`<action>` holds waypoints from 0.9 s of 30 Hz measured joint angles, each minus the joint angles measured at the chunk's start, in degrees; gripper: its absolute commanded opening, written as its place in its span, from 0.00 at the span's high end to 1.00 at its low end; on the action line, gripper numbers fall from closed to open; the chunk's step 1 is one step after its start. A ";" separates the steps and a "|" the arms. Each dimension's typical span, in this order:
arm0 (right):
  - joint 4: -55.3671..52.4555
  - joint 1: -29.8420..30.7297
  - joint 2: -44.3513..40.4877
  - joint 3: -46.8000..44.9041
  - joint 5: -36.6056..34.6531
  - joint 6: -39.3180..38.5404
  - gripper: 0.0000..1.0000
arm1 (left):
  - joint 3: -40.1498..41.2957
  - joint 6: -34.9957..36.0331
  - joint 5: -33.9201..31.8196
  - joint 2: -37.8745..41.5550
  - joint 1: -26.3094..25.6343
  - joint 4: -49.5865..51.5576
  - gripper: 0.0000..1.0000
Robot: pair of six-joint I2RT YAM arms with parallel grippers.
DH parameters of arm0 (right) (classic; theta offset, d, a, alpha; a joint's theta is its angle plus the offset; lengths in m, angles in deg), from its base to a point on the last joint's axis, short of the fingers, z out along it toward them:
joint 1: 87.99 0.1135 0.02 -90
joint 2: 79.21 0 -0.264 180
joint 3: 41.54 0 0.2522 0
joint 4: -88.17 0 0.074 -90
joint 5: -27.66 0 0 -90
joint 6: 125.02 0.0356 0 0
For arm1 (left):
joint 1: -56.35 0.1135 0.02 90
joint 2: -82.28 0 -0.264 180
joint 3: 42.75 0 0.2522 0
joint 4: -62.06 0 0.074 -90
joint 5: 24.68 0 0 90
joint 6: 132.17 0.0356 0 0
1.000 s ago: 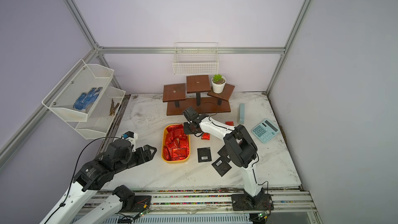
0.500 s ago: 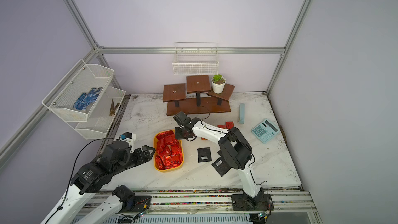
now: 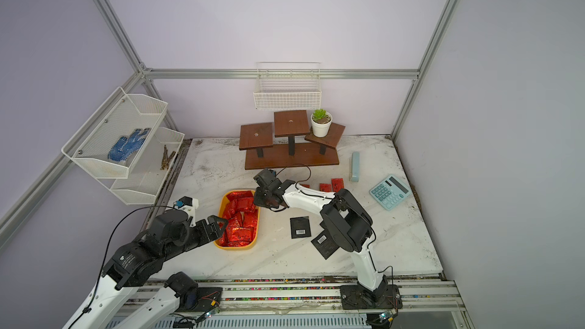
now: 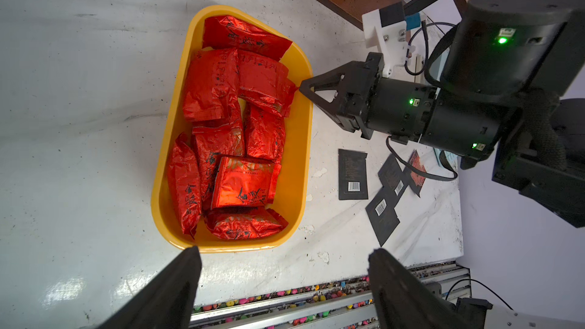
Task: Take the tea bags out of the storage box
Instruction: Move the storage box to the center of the board, then pick up the tea bag from the storage box.
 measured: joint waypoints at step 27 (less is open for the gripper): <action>-9.14 0.26 -34.80 -14.34 -13.18 -16.39 0.56 | -15.45 12.87 -6.97 -39.01 1.27 1.29 0.49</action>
